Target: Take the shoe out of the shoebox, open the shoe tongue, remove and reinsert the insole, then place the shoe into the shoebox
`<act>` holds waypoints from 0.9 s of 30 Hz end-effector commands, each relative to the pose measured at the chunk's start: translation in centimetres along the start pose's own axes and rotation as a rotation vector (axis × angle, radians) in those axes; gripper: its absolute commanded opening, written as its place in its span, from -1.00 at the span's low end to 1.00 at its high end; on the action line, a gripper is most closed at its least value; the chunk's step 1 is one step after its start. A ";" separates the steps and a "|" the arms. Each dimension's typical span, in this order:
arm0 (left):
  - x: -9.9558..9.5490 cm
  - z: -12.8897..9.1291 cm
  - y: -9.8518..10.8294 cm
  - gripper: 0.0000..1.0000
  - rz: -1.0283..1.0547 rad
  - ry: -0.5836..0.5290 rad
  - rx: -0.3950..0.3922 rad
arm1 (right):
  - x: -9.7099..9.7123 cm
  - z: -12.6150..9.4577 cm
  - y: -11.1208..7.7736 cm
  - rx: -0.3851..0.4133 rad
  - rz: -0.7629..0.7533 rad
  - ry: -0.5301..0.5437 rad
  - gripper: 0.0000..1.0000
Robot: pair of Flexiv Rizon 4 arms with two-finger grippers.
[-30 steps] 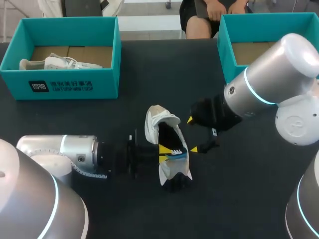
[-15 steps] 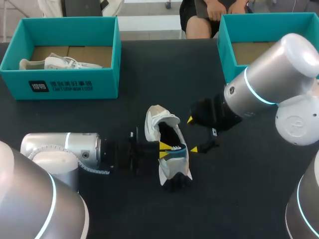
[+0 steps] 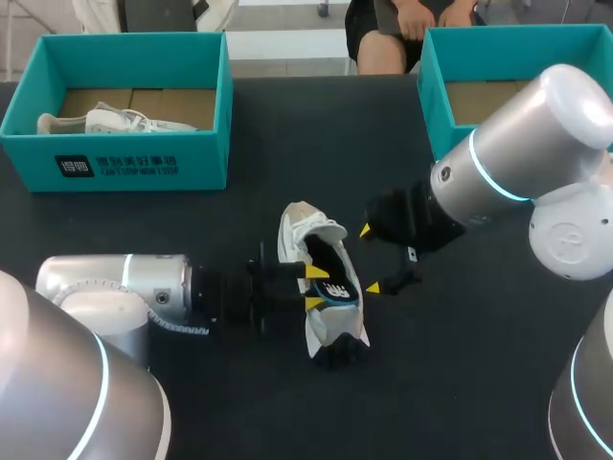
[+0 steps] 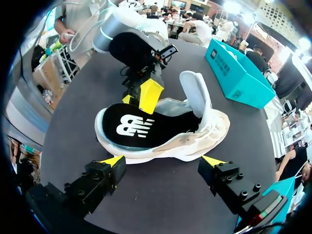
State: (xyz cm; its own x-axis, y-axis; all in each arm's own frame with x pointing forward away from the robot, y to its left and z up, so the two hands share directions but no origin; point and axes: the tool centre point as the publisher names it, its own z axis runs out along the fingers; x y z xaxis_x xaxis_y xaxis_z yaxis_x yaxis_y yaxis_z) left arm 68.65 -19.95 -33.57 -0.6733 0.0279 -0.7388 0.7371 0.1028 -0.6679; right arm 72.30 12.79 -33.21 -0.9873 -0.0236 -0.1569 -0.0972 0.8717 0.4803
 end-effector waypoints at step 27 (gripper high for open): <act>-0.6 -3.2 -4.2 -0.15 0.061 0.021 -0.003 | 0.2 0.1 0.0 0.001 0.001 -0.004 1.00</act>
State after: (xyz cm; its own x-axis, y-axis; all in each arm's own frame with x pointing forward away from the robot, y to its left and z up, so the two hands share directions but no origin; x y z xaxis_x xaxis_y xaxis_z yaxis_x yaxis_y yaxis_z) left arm 66.17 -18.05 -30.59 -0.6278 0.0492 -0.7768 0.7771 0.0978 -0.6218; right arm 72.30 12.79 -33.21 -0.9873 -0.0236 -0.1569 -0.0972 0.8717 0.4803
